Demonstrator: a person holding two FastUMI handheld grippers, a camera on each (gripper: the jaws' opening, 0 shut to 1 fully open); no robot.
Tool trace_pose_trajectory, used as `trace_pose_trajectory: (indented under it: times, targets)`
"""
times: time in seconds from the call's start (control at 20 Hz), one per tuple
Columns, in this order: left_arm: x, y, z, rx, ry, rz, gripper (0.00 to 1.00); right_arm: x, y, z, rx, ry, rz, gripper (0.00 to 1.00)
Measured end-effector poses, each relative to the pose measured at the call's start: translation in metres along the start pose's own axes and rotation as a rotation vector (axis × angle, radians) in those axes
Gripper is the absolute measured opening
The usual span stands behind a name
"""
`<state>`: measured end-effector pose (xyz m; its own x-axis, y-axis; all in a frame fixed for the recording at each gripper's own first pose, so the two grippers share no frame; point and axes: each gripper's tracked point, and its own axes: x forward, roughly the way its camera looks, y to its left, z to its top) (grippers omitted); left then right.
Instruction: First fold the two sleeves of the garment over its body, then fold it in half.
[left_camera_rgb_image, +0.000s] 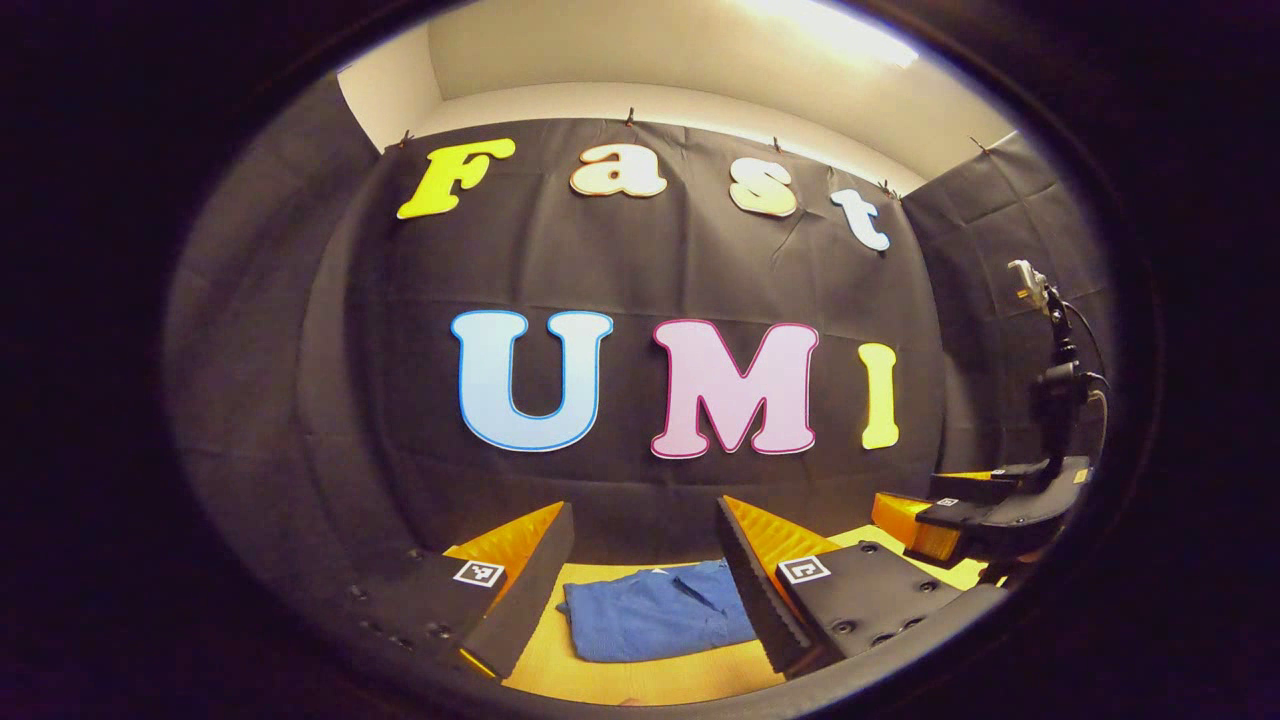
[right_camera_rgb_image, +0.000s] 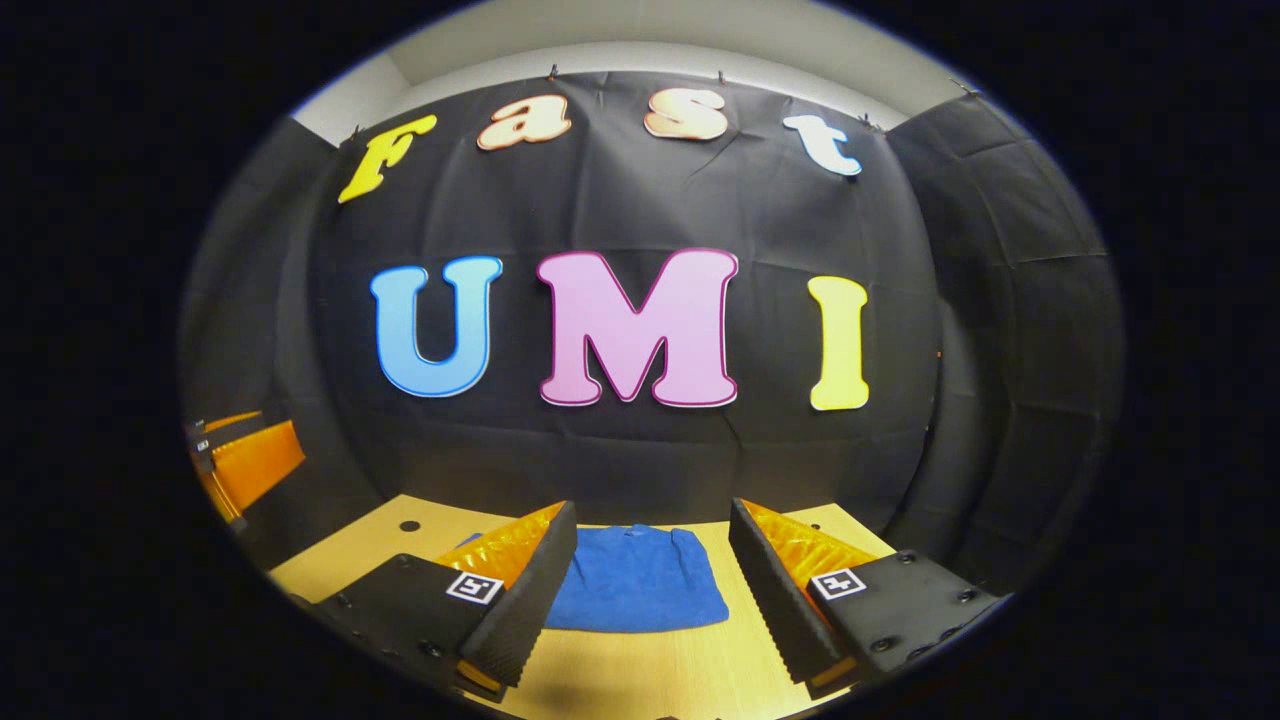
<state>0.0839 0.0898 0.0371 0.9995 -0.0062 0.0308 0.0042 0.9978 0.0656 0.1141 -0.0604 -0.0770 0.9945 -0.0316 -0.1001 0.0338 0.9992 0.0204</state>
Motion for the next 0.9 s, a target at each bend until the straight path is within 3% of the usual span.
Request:
trace_pose_trajectory:
  times: [0.1, 0.15, 0.2, 0.25, 0.4, 0.7, 0.9]
  targets:
    - [-0.048, -0.011, -0.004, -0.023, 0.027, -0.028, 0.82, -0.047, 0.012, 0.005, 0.014, -0.003, 0.022, 0.96]
    - [-0.069, -0.011, -0.009, -0.043, 0.033, -0.026, 0.82, -0.068, 0.017, 0.005, 0.016, -0.004, 0.030, 0.85]
    - [-0.085, -0.014, -0.014, -0.067, 0.037, -0.021, 0.82, -0.087, 0.023, 0.002, 0.022, 0.008, 0.047, 0.84]
    - [-0.100, -0.017, -0.017, -0.078, 0.026, -0.027, 0.82, -0.106, 0.035, -0.001, 0.019, 0.012, 0.060, 0.96]
    - [-0.138, -0.009, -0.022, -0.096, -0.004, -0.001, 0.82, -0.145, 0.059, -0.014, 0.025, 0.027, 0.111, 0.96]
    - [-0.161, -0.003, -0.016, -0.075, -0.005, 0.013, 0.82, -0.172, 0.083, 0.012, -0.020, -0.115, 0.167, 0.96]
    - [-0.170, -0.009, -0.008, -0.027, -0.041, 0.009, 0.82, -0.181, 0.093, 0.014, 0.016, -0.138, 0.195, 0.96]
